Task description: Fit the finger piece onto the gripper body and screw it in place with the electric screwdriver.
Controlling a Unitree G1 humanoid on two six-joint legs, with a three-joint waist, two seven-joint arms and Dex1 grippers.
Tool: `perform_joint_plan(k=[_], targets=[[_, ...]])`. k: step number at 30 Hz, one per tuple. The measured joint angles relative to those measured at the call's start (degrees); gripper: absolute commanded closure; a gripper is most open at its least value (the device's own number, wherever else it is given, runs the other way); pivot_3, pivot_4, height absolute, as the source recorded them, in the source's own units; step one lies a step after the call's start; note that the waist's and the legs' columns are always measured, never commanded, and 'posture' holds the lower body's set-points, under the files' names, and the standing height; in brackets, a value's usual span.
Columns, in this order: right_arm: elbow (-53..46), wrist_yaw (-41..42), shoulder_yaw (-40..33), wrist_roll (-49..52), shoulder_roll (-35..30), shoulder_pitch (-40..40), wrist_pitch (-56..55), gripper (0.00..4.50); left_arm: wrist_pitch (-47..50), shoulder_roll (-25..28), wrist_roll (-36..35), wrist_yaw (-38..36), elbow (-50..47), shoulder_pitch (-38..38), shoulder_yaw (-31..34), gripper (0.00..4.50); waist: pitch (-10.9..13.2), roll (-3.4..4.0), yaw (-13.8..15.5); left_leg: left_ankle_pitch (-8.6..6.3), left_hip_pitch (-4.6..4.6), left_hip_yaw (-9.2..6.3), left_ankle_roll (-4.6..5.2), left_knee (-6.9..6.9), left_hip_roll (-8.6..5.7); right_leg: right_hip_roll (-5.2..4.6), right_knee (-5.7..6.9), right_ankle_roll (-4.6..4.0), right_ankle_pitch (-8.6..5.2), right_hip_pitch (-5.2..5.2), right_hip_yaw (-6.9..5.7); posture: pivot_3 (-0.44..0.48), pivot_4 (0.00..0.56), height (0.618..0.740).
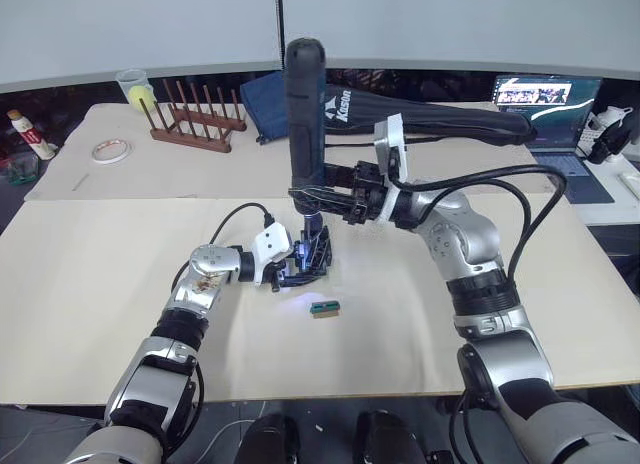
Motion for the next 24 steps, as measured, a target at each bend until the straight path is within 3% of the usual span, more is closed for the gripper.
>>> perform_joint_plan(k=[4, 13, 24], targets=[[-5.4, -0.8, 0.2, 0.2, -0.2, 2.9, 0.5, 2.57, -0.2, 0.2, 0.0, -0.3, 0.0, 0.0, 0.0, 2.19, 0.0, 0.00, -0.1, 0.00, 0.00, 0.02, -0.01, -0.05, -0.01, 0.00, -0.05, 0.00, 0.00, -0.02, 0.01, 0.000, 0.150, 0.740], [-6.3, -2.7, 0.3, -0.6, 0.7, 3.2, 0.5, 2.57, -0.2, 0.2, 0.0, -0.3, 0.0, 0.0, 0.0, 2.19, 0.0, 0.00, -0.1, 0.00, -0.01, 0.02, 0.00, -0.05, -0.01, 0.00, -0.06, 0.00, 0.00, -0.03, 0.01, 0.000, 0.150, 0.740], [0.7, -0.9, 0.3, -0.7, 0.5, 1.0, -3.5, 2.57, -0.1, 0.1, -0.1, 0.0, 0.0, 0.2, 0.0, 2.19, 0.0, 0.00, -0.1, 0.00, 0.03, 0.02, -0.01, -0.05, -0.04, 0.00, -0.05, 0.00, 0.00, 0.01, 0.00, 0.000, 0.150, 0.740]])
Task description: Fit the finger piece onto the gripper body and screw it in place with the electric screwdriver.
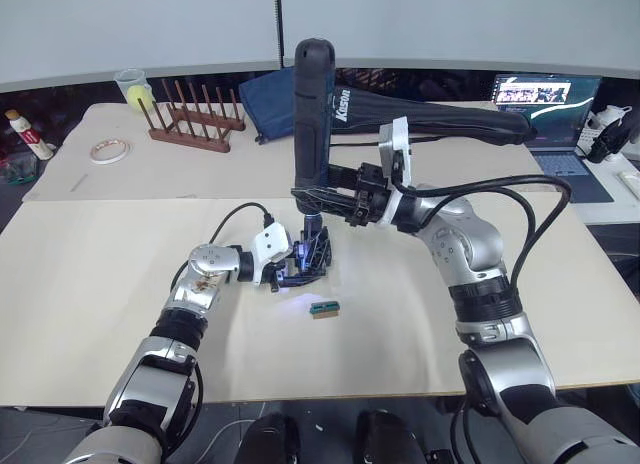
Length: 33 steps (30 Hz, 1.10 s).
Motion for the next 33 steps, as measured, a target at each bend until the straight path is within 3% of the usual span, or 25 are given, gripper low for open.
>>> perform_joint_plan(k=[9, 21, 33], targets=[[0.2, 1.5, 0.1, 0.0, -0.3, 0.9, -2.1, 2.57, 0.6, 0.0, 0.0, 0.2, -0.4, 0.2, 0.1, 2.19, 0.0, 0.00, 0.0, 0.00, 0.07, -0.01, -0.01, 0.00, 0.03, 0.00, 0.04, -0.01, 0.00, 0.03, 0.01, 0.000, 0.150, 0.740], [-6.8, 1.6, 1.7, -0.2, -2.4, 2.1, 1.9, 2.57, 0.7, 0.1, -0.1, 0.2, -0.4, 0.2, 0.1, 2.19, 0.0, 0.00, 0.0, -0.01, 0.07, -0.01, 0.01, -0.03, 0.04, -0.01, 0.00, -0.02, -0.01, 0.02, 0.02, 0.000, 0.150, 0.740], [-5.6, 1.3, 3.9, -2.2, -2.1, 1.5, -2.1, 2.57, 0.7, 0.0, 0.0, 0.3, -0.4, 0.2, 0.1, 2.19, 0.0, -0.01, 0.0, -0.01, 0.08, -0.01, 0.01, -0.03, 0.04, -0.01, 0.01, -0.02, -0.01, 0.03, 0.02, 0.000, 0.150, 0.740]])
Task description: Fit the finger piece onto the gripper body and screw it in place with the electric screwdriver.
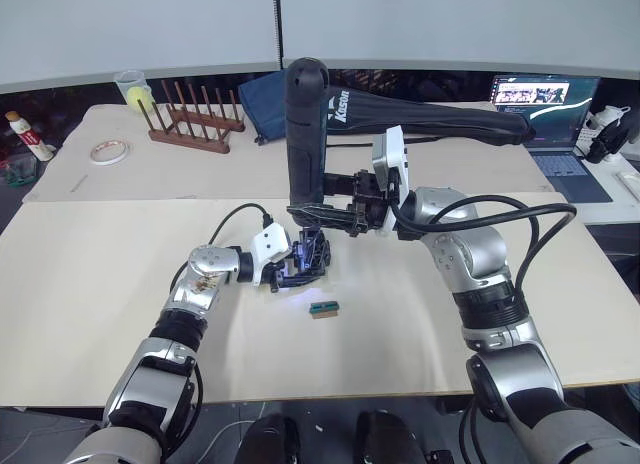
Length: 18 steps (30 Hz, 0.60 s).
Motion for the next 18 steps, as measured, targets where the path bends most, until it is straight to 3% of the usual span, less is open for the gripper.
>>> perform_joint_plan(k=[12, 18], targets=[[1.7, 0.4, 0.4, 0.0, -0.1, -0.9, -0.5, 2.57, 0.1, 0.0, 0.0, 0.2, 0.0, 0.0, 0.0, 2.19, 0.0, -0.01, 0.0, 0.00, 0.02, 0.00, 0.00, 0.00, 0.01, 0.00, 0.02, 0.00, 0.00, 0.01, 0.00, 0.000, 0.150, 0.740], [-2.5, -0.6, -0.5, 1.0, -1.7, -0.6, 2.4, 2.57, -0.2, 0.0, 0.0, 0.8, -2.0, 1.4, 0.0, 2.19, 0.0, -0.01, 0.1, 0.00, -0.11, 0.00, 0.00, 0.00, 0.00, -0.02, -0.01, 0.00, 0.00, -0.11, 0.00, 0.000, 0.150, 0.740]])
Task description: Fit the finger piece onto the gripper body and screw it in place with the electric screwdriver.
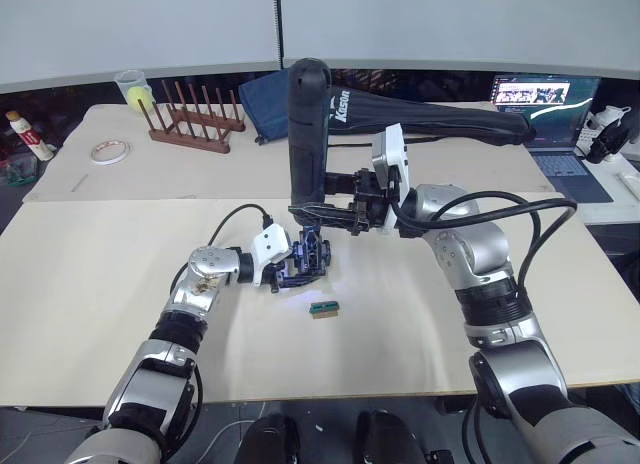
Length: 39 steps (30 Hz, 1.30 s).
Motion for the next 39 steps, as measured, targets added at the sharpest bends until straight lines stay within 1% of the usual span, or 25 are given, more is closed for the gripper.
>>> perform_joint_plan(k=[5, 9, 15, 17, 19, 20, 24, 26, 28, 33, 36, 39], targets=[[-3.0, -3.2, -1.4, 2.0, 0.9, -0.3, 2.3, 2.57, 0.0, -0.2, -1.2, 0.3, -1.5, 1.5, 0.6, 2.19, 0.0, 0.00, 0.2, 0.04, -0.62, 0.05, -0.03, 0.09, -0.06, -0.02, 0.17, 0.01, 0.01, -0.61, 0.01, 0.000, 0.150, 0.740], [-5.4, -4.7, -4.3, 3.7, 1.0, -3.6, 2.2, 2.57, 0.4, -0.1, -1.7, 0.5, -1.5, 1.8, 0.7, 2.19, 0.0, 0.00, 0.1, 0.04, -0.62, 0.07, -0.03, 0.10, -0.09, 0.01, 0.11, 0.02, 0.01, -0.60, 0.00, 0.000, 0.150, 0.740], [-5.0, -4.7, -4.4, 3.6, 1.2, -3.7, 2.1, 2.57, 0.3, -0.1, -1.8, 0.5, -1.0, 1.6, 0.7, 2.19, 0.0, 0.00, 0.1, 0.04, -0.56, 0.07, -0.04, 0.09, -0.09, 0.02, 0.11, 0.01, 0.01, -0.57, 0.00, 0.000, 0.150, 0.740], [-5.1, -4.4, -4.4, 4.4, 0.9, -3.7, 3.0, 2.57, 0.4, -0.2, -1.8, 0.4, -0.7, 1.2, 0.6, 1.13, 0.0, 0.00, 0.1, 0.04, -0.56, 0.07, -0.04, 0.10, -0.09, 0.02, 0.11, 0.01, 0.01, -0.57, 0.00, 0.000, 0.150, 0.740], [-6.7, -3.5, -4.6, 7.9, -0.9, -3.7, 7.2, 2.57, 1.1, 0.3, -1.2, 0.4, 0.6, 1.1, 0.2, 0.26, 0.0, -0.01, 0.1, 0.04, -0.61, 0.07, -0.03, 0.10, -0.09, 0.02, 0.11, 0.01, 0.01, -0.60, 0.00, 0.000, 0.150, 0.740], [-8.0, -3.2, -5.1, 9.6, -1.9, -3.7, 9.0, 2.57, 1.4, 0.5, -1.3, 0.5, 0.7, 1.0, 0.6, 0.00, 0.0, -0.03, 0.2, 0.04, -0.69, 0.04, -0.03, 0.10, -0.06, 0.02, 0.13, 0.01, 0.01, -0.66, -0.01, 0.000, 0.150, 0.740], [-12.4, -2.5, -6.9, 15.0, -4.0, -3.8, 13.7, 2.57, 2.8, 3.4, -1.6, -1.0, -1.2, 1.5, 0.7, 0.00, 0.0, -0.03, 0.0, 0.04, -0.68, 0.05, -0.03, 0.09, -0.06, 0.02, 0.12, 0.01, 0.01, -0.66, 0.00, 0.000, 0.150, 0.740], [-14.1, -2.1, -7.3, 17.2, -5.3, -3.8, 15.7, 2.57, 4.3, 5.5, -2.2, -2.2, -3.9, 3.1, 1.1, 0.00, 0.0, -0.03, -0.1, 0.04, -0.68, 0.05, -0.03, 0.09, -0.02, 0.02, 0.12, 0.01, 0.01, -0.68, 0.01, 0.000, 0.150, 0.740], [-16.0, -1.5, -7.6, 19.4, -6.9, -3.6, 17.6, 2.57, 6.7, 8.0, -3.7, -4.0, -8.9, 5.7, 1.8, 0.00, 0.0, -0.04, 0.0, 0.04, -0.69, 0.03, -0.03, 0.09, 0.00, 0.01, 0.11, 0.01, 0.01, -0.69, 0.01, 0.000, 0.150, 0.740], [-20.7, 0.5, -8.1, 21.5, -10.1, 0.4, 18.8, 2.57, 14.9, 15.5, -9.9, -9.2, -27.0, 12.9, 3.1, 0.00, 0.0, -0.04, 0.4, 0.01, -0.69, 0.02, 0.01, 0.10, -0.02, -0.08, 0.09, 0.01, 0.01, -0.67, 0.00, 0.000, 0.150, 0.740], [-21.9, 0.7, -6.8, 18.8, -10.1, 4.9, 16.0, 2.57, 18.5, 16.7, -12.3, -9.6, -36.3, 17.1, 3.0, 0.00, 0.0, -0.04, 0.5, 0.00, -0.67, 0.02, 0.03, 0.12, -0.07, -0.12, 0.11, 0.03, 0.00, -0.62, 0.00, 0.000, 0.150, 0.740], [-22.1, 0.9, -4.4, 14.3, -9.8, 10.0, 12.0, 2.57, 19.2, 15.9, -12.2, -8.1, -39.9, 20.2, 1.5, 0.00, 0.0, -0.05, 0.5, 0.01, -0.68, 0.03, 0.01, 0.12, -0.09, -0.11, 0.15, 0.03, 0.00, -0.67, 0.01, 0.000, 0.150, 0.740]])
